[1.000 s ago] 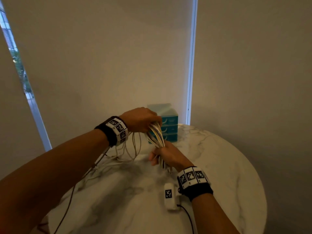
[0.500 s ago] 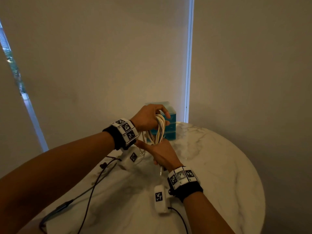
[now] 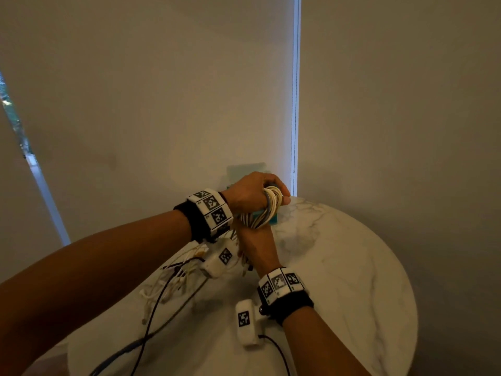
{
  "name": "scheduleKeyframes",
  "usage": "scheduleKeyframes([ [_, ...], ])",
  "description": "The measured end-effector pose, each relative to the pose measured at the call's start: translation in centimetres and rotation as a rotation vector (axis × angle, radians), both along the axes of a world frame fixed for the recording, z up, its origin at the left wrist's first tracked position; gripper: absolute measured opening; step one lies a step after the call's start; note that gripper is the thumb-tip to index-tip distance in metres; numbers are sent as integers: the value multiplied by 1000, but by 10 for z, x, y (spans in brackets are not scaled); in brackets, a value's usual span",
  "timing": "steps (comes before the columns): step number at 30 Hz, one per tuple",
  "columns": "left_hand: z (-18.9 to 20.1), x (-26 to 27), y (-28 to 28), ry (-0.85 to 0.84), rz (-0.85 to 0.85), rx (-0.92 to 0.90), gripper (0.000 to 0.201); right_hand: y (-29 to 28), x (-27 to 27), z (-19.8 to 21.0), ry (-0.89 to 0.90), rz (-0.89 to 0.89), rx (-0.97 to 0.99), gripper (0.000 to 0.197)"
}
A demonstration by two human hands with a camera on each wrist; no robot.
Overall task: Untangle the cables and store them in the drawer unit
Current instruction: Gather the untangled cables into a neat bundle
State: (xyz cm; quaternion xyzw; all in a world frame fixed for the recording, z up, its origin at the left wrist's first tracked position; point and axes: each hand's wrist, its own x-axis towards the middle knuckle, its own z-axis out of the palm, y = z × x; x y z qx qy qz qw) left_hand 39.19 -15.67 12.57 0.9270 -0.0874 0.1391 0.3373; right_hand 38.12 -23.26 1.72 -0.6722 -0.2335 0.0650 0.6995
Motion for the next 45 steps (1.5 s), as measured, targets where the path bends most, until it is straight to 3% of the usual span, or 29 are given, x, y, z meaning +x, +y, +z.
scheduleKeyframes([
  [2,12,-3,4,-97,-29,315,14,-3,3,3,74,-21,-6,24],
  [5,30,-5,12,-238,-4,807,20,-12,11,8,47,-16,-62,15],
  [8,40,-7,13,-299,20,1073,23,-18,11,12,-66,88,-222,20],
  [11,38,-5,5,-347,-78,1341,17,-18,8,7,-163,130,-368,22],
  [13,34,-3,2,-368,-95,1386,15,-21,7,6,-156,156,-402,24],
  [17,31,0,8,-385,-6,918,20,-24,9,12,-83,112,-345,30],
  [18,31,1,10,-402,-11,887,18,-24,8,13,-82,117,-358,32],
  [22,27,4,10,-522,-84,1097,24,-22,10,12,-138,115,-389,23],
  [24,33,-1,3,-498,-25,983,21,-22,14,11,-147,42,-330,21],
  [26,33,-3,5,-374,40,743,26,-24,17,15,-110,-40,-246,20],
  [29,15,-4,27,-38,-48,324,72,-34,27,17,86,-84,-14,24],
  [31,-7,-12,33,211,-116,156,94,-38,35,18,185,-58,154,29],
  [32,-17,-19,31,295,-175,156,86,-38,37,17,209,-46,204,32],
  [34,-35,-27,27,437,-285,108,37,-38,38,18,226,-37,207,33],
  [35,-41,-30,27,483,-307,45,23,-38,37,18,225,-41,181,30],
  [37,-42,-33,32,529,-246,11,23,-40,37,19,214,-58,155,30],
  [41,-31,-31,59,425,-171,259,24,-47,44,16,111,-79,77,39],
  [45,-35,-31,68,389,-186,-107,22,-46,49,16,40,-141,92,46],
])
